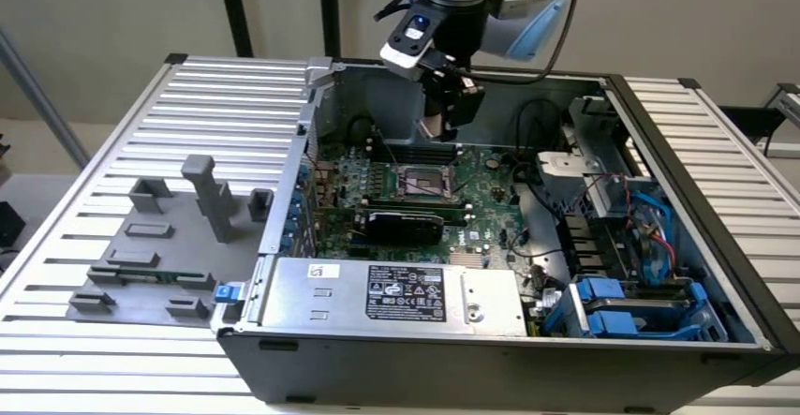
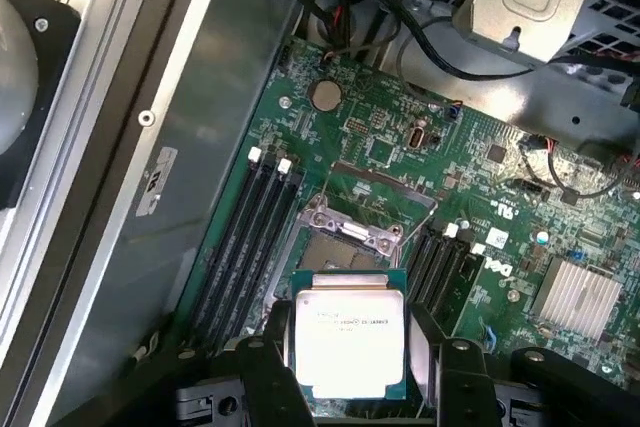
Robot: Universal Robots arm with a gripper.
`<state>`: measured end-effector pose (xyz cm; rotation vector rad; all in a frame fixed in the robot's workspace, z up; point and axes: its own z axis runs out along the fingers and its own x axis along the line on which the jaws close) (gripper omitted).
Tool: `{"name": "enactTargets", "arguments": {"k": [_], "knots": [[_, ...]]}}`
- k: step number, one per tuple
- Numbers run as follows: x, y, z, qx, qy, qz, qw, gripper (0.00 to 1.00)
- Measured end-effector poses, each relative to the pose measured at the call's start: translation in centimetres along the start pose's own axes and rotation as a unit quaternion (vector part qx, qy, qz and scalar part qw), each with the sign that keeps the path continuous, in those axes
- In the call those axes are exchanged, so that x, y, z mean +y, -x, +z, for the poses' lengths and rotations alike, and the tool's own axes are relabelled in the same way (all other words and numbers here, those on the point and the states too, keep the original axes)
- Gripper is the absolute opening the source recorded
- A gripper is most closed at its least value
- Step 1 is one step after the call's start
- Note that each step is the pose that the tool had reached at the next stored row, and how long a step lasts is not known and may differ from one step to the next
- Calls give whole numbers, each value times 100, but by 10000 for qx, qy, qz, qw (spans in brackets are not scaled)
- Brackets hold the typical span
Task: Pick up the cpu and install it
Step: 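Place the cpu into insertion slot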
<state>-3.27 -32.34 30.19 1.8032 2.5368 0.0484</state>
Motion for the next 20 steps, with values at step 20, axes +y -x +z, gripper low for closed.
{"name": "enactTargets", "arguments": {"k": [20], "knots": [[-29, -31, 318, -143, -35, 1282, 9916, 55]]}}
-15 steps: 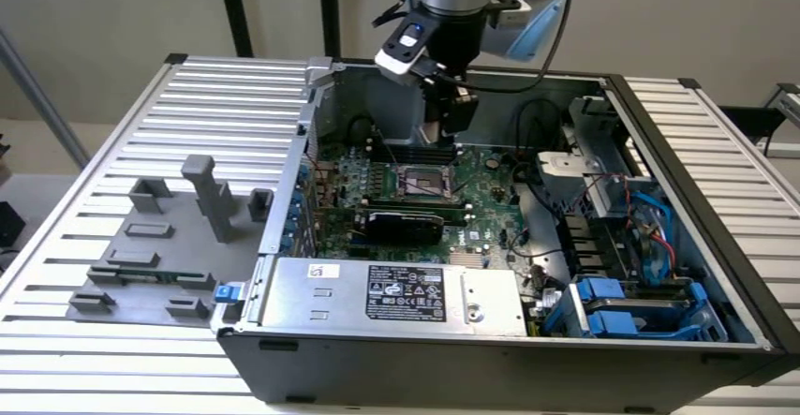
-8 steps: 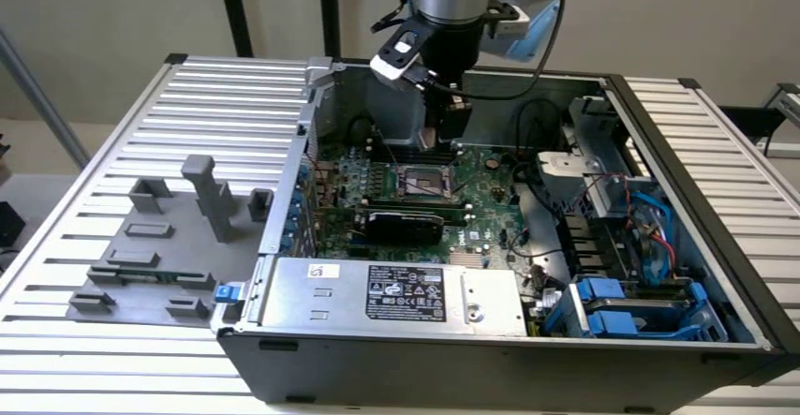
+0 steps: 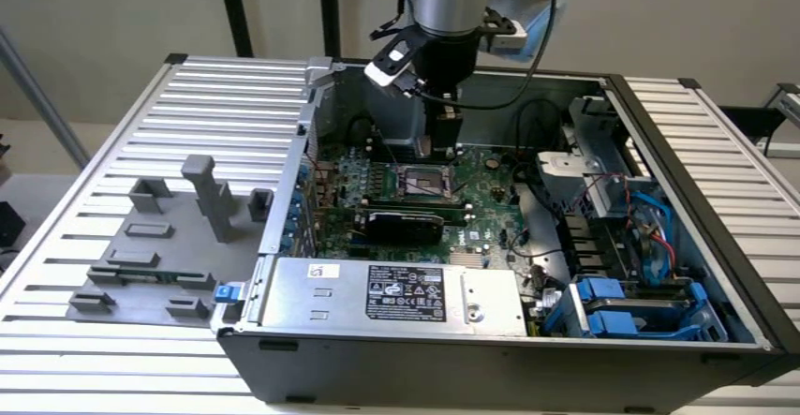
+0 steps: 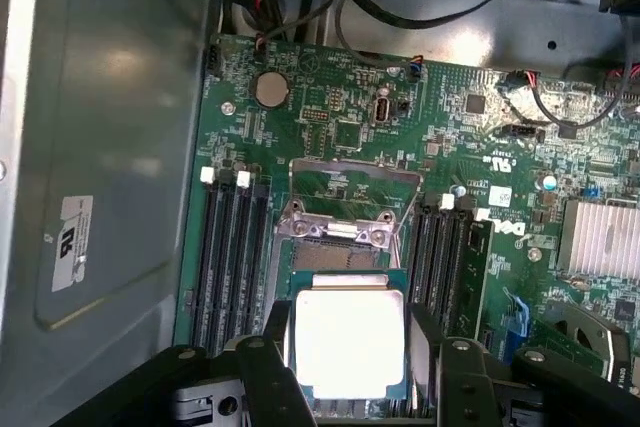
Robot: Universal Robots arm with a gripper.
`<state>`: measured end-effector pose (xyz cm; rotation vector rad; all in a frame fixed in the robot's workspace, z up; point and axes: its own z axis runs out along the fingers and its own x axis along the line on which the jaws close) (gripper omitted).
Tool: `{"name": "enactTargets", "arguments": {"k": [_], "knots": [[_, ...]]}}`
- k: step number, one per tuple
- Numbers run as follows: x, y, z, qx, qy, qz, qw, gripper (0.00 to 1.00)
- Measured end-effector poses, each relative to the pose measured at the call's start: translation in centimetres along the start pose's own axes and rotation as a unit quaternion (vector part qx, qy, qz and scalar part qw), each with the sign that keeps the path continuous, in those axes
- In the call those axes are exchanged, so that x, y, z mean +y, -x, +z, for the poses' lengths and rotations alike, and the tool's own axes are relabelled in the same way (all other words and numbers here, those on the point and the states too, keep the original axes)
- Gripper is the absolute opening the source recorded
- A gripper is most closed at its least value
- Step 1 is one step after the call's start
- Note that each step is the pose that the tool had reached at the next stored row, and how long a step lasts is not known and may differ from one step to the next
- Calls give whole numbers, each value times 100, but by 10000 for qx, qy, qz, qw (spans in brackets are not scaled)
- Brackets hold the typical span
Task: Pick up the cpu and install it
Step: 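Place the cpu into insertion slot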
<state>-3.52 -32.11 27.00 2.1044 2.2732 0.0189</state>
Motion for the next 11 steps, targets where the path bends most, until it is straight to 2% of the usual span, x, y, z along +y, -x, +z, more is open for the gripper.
{"name": "enactTargets", "arguments": {"k": [8, 11], "knots": [[-44, -12, 130, -71, -13, 336, 9994, 55], [-66, -19, 172, -76, -15, 424, 9991, 55]]}}
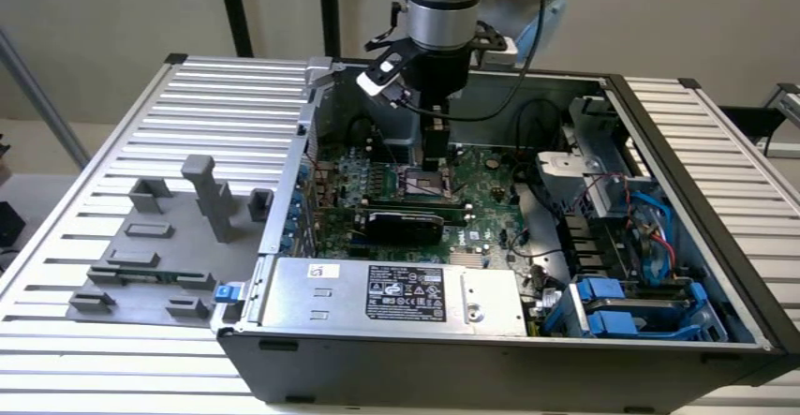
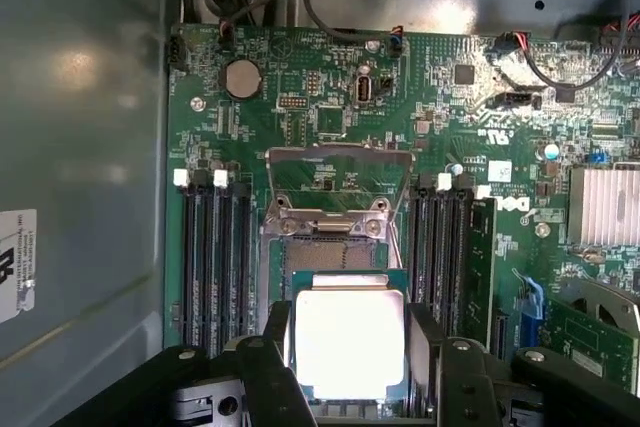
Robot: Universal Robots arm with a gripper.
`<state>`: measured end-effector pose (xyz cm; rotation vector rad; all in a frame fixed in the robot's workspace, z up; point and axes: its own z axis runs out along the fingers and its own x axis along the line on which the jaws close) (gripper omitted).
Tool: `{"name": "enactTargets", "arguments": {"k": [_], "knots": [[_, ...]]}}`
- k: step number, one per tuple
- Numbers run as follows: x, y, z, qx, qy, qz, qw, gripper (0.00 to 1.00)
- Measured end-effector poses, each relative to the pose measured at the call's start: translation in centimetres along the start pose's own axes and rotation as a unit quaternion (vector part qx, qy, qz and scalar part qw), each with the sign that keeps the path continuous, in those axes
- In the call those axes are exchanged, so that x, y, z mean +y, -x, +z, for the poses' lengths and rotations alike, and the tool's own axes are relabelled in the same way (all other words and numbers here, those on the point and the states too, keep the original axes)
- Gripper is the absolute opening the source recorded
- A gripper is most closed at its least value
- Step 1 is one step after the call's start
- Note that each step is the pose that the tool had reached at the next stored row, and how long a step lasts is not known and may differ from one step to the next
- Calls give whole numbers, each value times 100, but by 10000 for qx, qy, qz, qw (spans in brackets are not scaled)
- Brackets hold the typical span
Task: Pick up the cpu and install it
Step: 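Place the cpu into insertion slot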
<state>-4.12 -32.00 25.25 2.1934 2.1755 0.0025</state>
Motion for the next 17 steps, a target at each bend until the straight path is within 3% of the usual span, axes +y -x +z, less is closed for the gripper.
{"name": "enactTargets", "arguments": {"k": [5, 12, 17], "knots": [[-4, -5, 72, 6, -2, 58, 10000, 55], [-8, -30, 160, 46, -4, 65, 10000, 55], [-10, -75, 210, 48, -3, 66, 10000, 55]]}}
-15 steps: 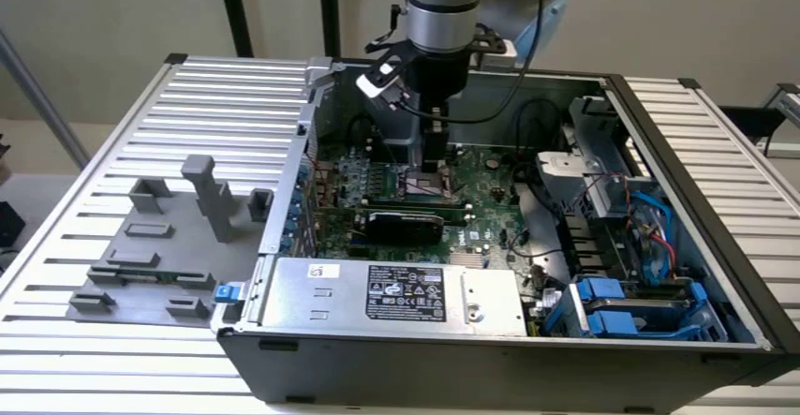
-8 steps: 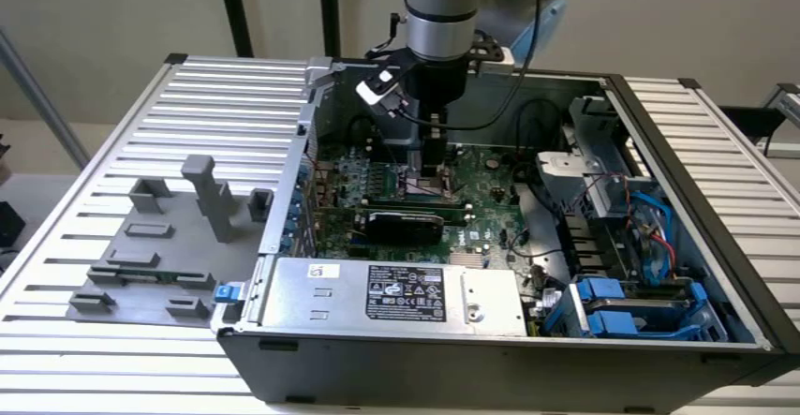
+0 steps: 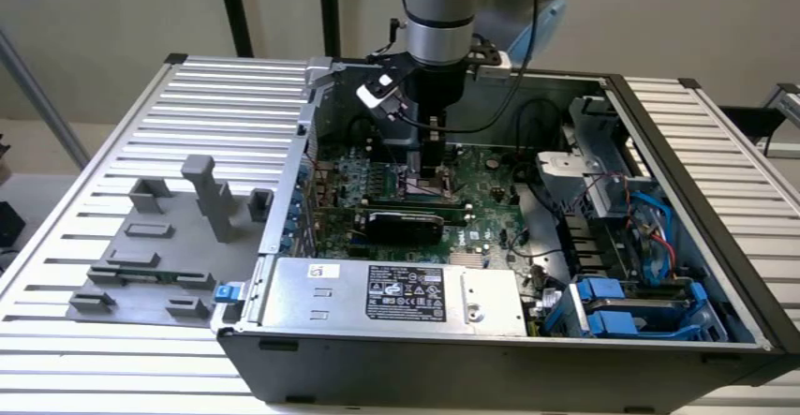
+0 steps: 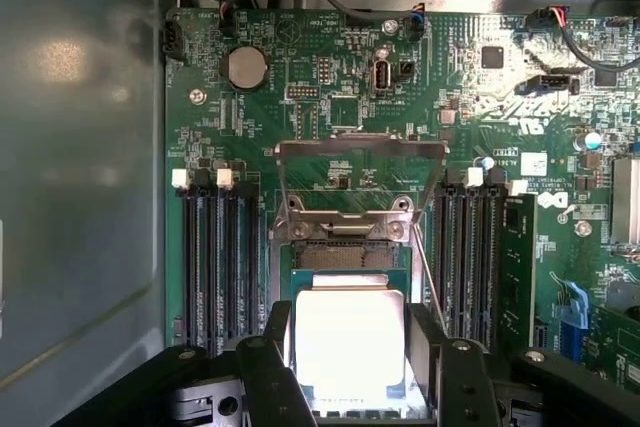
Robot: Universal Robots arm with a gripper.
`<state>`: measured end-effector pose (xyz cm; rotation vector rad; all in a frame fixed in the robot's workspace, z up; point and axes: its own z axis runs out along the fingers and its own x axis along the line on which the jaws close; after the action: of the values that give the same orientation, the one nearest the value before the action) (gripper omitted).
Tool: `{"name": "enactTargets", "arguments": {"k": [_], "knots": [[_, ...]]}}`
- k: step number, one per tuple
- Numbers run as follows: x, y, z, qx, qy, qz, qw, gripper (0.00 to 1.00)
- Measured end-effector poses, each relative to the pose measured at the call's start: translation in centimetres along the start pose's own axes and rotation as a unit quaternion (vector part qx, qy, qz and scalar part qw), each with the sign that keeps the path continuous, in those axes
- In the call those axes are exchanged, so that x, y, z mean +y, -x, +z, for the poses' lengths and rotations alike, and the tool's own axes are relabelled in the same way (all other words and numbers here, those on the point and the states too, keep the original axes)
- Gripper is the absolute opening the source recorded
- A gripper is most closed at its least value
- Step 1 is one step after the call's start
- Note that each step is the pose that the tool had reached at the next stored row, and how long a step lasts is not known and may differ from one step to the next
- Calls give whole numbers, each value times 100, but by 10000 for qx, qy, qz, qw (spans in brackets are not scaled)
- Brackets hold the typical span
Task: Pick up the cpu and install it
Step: 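Place the cpu into insertion slot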
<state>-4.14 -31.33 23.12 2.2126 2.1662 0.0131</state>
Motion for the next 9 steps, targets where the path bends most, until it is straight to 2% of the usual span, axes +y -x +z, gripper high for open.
{"name": "enactTargets", "arguments": {"k": [9], "knots": [[-1, -8, 153, 0, -1, 2, 10000, 55]]}}
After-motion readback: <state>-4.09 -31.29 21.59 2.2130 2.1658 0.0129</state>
